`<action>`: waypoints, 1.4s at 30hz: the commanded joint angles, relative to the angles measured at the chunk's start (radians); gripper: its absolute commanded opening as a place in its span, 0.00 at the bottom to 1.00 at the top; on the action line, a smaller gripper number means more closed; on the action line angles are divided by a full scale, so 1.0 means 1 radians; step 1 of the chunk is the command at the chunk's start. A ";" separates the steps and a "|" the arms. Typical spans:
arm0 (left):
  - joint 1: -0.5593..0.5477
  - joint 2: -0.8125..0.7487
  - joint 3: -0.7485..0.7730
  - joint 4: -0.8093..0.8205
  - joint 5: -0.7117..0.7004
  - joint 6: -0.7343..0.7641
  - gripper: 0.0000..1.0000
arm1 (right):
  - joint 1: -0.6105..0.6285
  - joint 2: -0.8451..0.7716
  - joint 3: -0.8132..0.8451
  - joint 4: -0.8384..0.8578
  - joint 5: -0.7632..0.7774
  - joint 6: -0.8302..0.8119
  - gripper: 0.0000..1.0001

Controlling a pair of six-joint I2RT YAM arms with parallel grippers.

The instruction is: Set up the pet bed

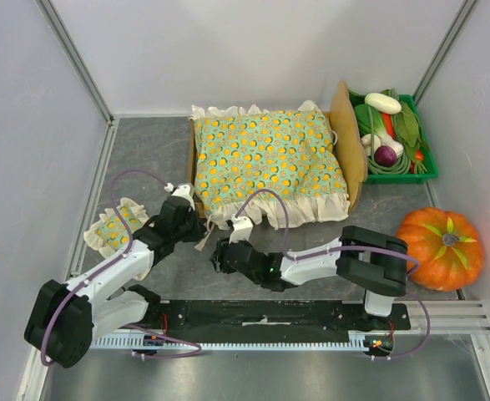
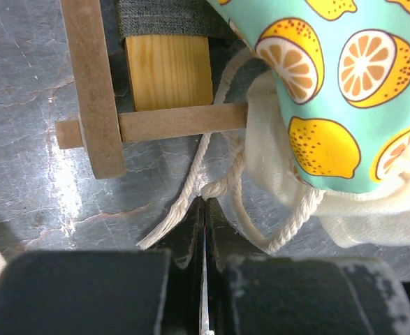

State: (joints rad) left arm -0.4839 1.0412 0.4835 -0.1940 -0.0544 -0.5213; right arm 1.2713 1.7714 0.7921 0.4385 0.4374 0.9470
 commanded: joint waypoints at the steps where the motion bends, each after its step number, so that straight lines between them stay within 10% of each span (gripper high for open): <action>1: 0.011 0.026 0.062 -0.031 -0.025 0.078 0.02 | 0.040 0.055 0.096 -0.064 0.170 0.005 0.55; 24: 0.110 0.068 0.063 -0.005 0.097 0.075 0.02 | 0.053 0.456 0.576 -0.515 0.363 0.203 0.57; 42: 0.188 0.094 0.018 0.068 0.223 0.056 0.02 | 0.034 0.583 0.688 -0.801 0.365 0.225 0.04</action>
State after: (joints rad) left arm -0.3027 1.1393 0.5148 -0.1555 0.0662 -0.4667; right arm 1.3540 2.2646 1.5433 -0.1844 0.8742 1.1324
